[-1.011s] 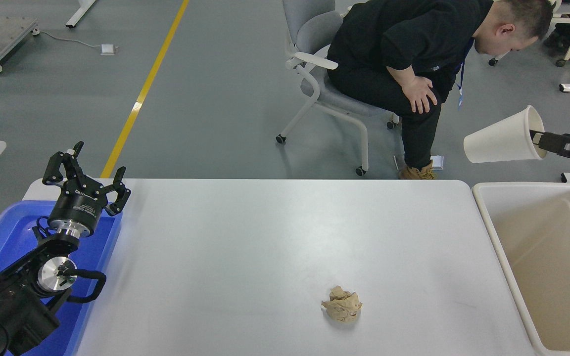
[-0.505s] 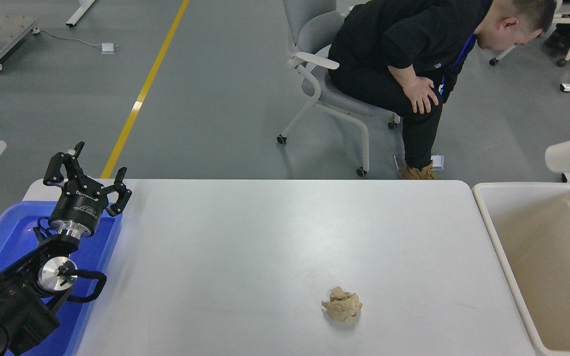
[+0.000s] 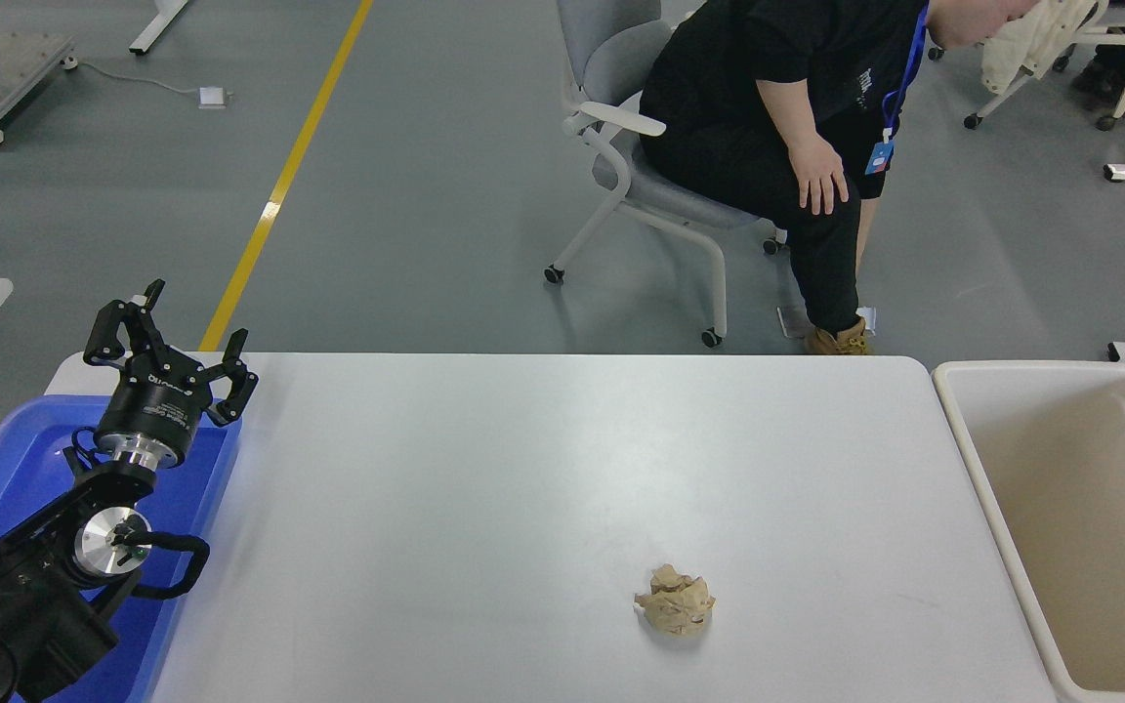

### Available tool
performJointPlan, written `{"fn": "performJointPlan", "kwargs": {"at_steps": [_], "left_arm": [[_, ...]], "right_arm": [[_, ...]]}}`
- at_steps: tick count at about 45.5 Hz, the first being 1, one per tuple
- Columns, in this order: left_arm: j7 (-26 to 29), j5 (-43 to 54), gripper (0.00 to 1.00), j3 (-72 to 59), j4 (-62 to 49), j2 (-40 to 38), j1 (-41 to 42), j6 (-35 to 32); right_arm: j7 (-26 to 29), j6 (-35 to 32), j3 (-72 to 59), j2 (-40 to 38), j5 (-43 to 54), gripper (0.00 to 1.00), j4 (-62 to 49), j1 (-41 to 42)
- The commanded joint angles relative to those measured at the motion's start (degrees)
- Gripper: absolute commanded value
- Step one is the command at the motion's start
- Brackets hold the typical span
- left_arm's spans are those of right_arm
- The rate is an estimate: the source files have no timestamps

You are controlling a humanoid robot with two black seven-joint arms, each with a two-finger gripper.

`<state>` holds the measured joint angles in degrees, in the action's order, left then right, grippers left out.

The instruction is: Clean the table surface

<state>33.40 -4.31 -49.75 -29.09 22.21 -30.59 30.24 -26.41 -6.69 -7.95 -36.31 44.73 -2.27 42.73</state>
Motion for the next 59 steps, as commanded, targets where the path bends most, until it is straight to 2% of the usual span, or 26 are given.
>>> {"fn": "performJointPlan", "kwargs": {"at_steps": [1, 15, 30, 34, 37, 39, 45, 50, 59], "left_arm": [[0.0, 0.0, 1.00, 0.0, 0.0, 0.0, 0.0, 0.0], [0.0, 0.0, 1.00, 0.0, 0.0, 0.0, 0.0, 0.0], [0.0, 0.0, 1.00, 0.0, 0.0, 0.0, 0.0, 0.0], [0.0, 0.0, 1.00, 0.0, 0.0, -0.1, 0.0, 0.0], [0.0, 0.0, 1.00, 0.0, 0.0, -0.1, 0.0, 0.0], [0.0, 0.0, 1.00, 0.0, 0.0, 0.0, 0.0, 0.0], [0.0, 0.0, 1.00, 0.0, 0.0, 0.0, 0.0, 0.0], [0.0, 0.0, 1.00, 0.0, 0.1, 0.0, 0.0, 0.0], [0.0, 0.0, 1.00, 0.0, 0.0, -0.1, 0.0, 0.0]], "right_arm": [[3.0, 2.6, 0.0, 4.4, -0.7, 0.00, -1.3, -3.7], [3.7, 5.2, 0.3, 9.0, -0.8, 0.00, -1.3, -6.9], [3.8, 5.2, -0.1, 9.1, -3.5, 0.00, -1.3, -7.1], [3.8, 5.3, -0.2, 9.1, -4.6, 0.15, -1.2, -7.2], [3.8, 5.2, -0.4, 9.1, -5.9, 0.18, -1.2, -7.2], [3.8, 5.3, -0.4, 9.0, -6.3, 0.24, -1.2, -7.2], [3.8, 5.3, -0.3, 9.0, -6.8, 0.66, -1.2, -7.1], [3.8, 5.3, -0.2, 8.7, -7.9, 0.98, -1.1, -7.1], [3.7, 4.7, 0.7, 7.2, -10.8, 0.98, 0.0, -5.9]]}}
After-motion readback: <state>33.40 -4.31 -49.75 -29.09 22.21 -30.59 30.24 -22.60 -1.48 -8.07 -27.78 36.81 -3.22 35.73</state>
